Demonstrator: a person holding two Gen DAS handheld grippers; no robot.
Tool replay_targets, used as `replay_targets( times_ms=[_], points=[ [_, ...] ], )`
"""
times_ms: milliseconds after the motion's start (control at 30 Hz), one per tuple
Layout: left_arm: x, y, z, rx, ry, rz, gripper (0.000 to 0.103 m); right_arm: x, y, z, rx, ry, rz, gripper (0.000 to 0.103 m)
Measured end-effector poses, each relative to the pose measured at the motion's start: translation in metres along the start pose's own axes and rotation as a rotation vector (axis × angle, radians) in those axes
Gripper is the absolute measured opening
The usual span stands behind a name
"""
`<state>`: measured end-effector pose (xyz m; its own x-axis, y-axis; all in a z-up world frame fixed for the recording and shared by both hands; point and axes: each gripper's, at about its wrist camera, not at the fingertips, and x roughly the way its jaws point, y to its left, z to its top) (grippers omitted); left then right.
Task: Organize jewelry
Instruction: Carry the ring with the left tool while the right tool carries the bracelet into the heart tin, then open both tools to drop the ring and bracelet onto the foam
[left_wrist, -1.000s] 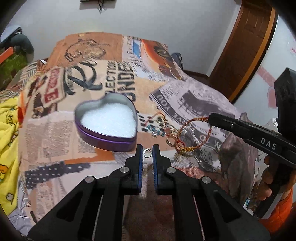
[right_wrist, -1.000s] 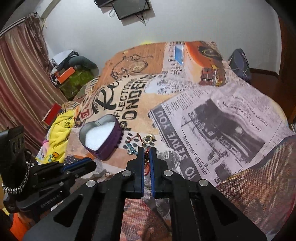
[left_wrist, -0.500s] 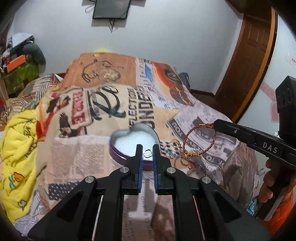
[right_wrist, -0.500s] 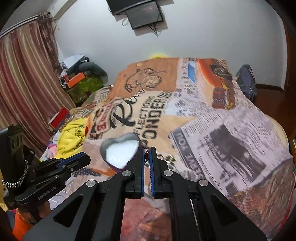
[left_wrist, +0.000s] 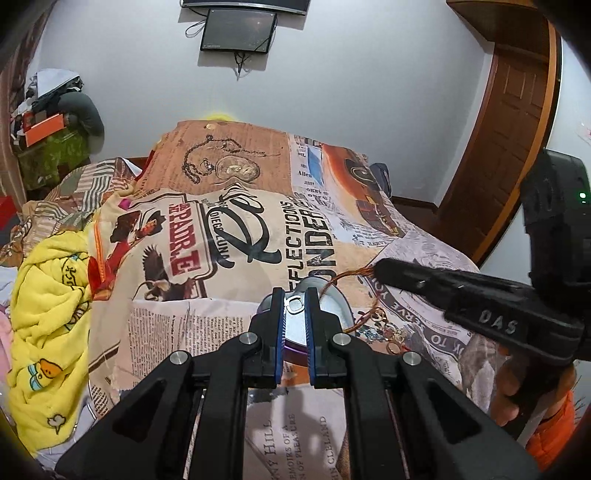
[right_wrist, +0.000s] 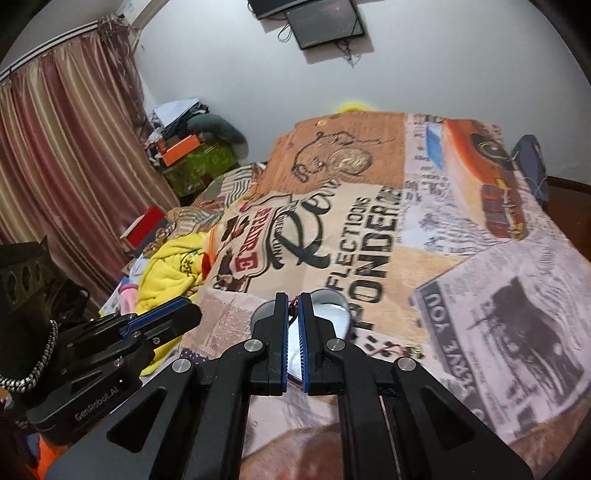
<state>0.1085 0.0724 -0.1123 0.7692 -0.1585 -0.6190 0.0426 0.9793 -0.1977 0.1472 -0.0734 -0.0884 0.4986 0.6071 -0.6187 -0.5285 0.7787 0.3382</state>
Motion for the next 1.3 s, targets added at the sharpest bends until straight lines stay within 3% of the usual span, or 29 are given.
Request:
replay_targets(
  times_ms=[167,433,700,833,933,1000,1067,1200,1300],
  points=[
    [0.013,0.005,0.0,-0.008,0.019,-0.001,0.008,0.026,0.002,0.0,0.002,0.045,0.032,0.005],
    [0.041,0.004,-0.002,-0.011,0.069,-0.021,0.008,0.053,-0.012,-0.007,0.0,0.135,0.002,0.005],
    [0.064,-0.004,-0.007,0.003,0.129,-0.046,0.008,0.058,-0.025,-0.013,-0.001,0.203,-0.051,0.006],
    [0.073,-0.01,-0.009,0.023,0.158,-0.04,0.008,0.049,-0.027,-0.013,-0.005,0.187,-0.076,0.008],
    [0.077,-0.014,-0.009,0.044,0.168,-0.023,0.008,0.039,-0.028,-0.012,-0.015,0.164,-0.097,0.017],
    [0.078,-0.016,-0.009,0.056,0.174,-0.016,0.008,0.033,-0.03,-0.011,-0.02,0.146,-0.121,0.033],
    [0.078,-0.017,-0.009,0.066,0.175,0.004,0.013,0.026,-0.032,-0.011,-0.028,0.12,-0.15,0.04],
    [0.068,-0.017,-0.004,0.077,0.147,0.042,0.031,0.015,-0.037,-0.01,-0.039,0.103,-0.19,0.041],
    [0.055,-0.017,0.0,0.091,0.116,0.069,0.035,0.006,-0.041,-0.011,-0.039,0.093,-0.206,0.041]
  ],
)
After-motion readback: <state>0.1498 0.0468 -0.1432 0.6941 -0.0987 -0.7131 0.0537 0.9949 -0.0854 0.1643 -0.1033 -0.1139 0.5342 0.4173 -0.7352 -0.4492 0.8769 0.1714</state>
